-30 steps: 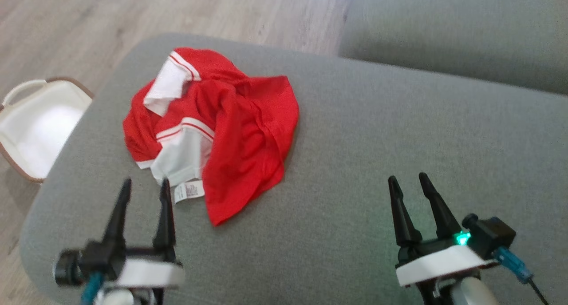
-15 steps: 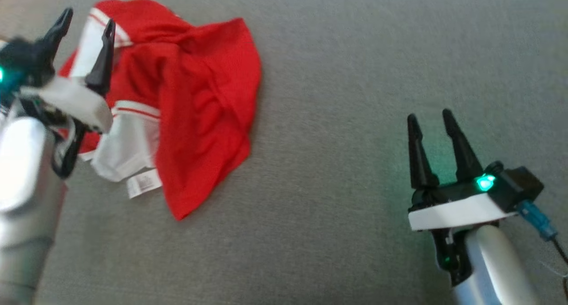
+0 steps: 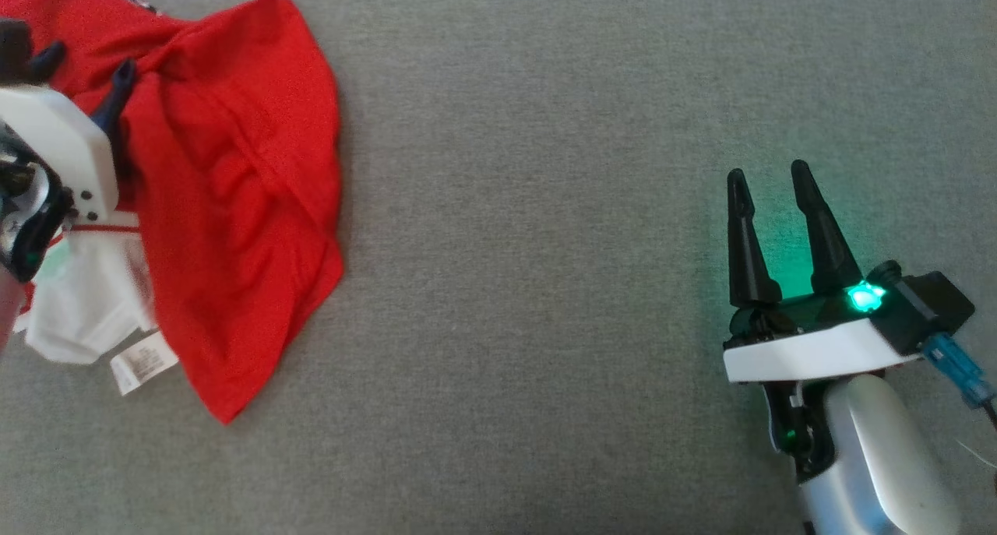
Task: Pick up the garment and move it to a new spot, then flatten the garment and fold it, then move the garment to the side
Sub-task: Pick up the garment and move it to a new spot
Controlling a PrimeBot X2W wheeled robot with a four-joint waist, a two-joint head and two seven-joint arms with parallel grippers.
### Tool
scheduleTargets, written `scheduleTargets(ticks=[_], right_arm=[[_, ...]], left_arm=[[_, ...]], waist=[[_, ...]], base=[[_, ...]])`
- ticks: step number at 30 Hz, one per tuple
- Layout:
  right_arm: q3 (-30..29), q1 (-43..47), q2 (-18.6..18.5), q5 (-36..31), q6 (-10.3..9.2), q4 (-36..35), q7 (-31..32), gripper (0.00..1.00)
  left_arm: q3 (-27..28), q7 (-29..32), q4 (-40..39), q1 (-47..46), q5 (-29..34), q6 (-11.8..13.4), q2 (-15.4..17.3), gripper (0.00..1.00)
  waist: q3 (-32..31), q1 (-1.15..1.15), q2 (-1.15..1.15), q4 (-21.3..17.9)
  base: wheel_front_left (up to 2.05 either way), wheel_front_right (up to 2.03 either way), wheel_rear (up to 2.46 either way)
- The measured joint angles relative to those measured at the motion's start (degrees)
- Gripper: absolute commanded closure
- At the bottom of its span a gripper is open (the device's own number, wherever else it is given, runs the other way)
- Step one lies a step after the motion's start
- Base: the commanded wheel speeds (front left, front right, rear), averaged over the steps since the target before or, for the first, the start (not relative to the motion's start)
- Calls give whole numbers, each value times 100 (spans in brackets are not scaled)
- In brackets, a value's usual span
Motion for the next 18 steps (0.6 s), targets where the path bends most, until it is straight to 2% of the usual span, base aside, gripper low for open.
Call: scheduleTargets(ticks=[2,3,4,11,18], right_arm=[[0,-1,0,41,0,-3,0,0],[8,-1,0,41,0,-4,0,0],[11,-1,0,41,0,-5,0,0],[9,-16,0,124,0,-26,0,0],[13,-18,0,301,0,44,0,0]], left_arm=[[-153,113,134,-69,-222,0,33,0],[-223,144,174,-85,-333,1,60,44],[-320,180,182,-95,-425,1,94,100],[-446,-764,475,-447,-624,0,174,100],[-433,-1770,648,-712,-627,0,237,100]], waist=[[67,0,0,-76],[89,0,0,-109],[106,0,0,-138],[90,-1,0,-193],[-272,-1,0,-213]], base=[[0,0,0],[0,0,0],[0,0,0],[0,0,0],[0,0,0]])
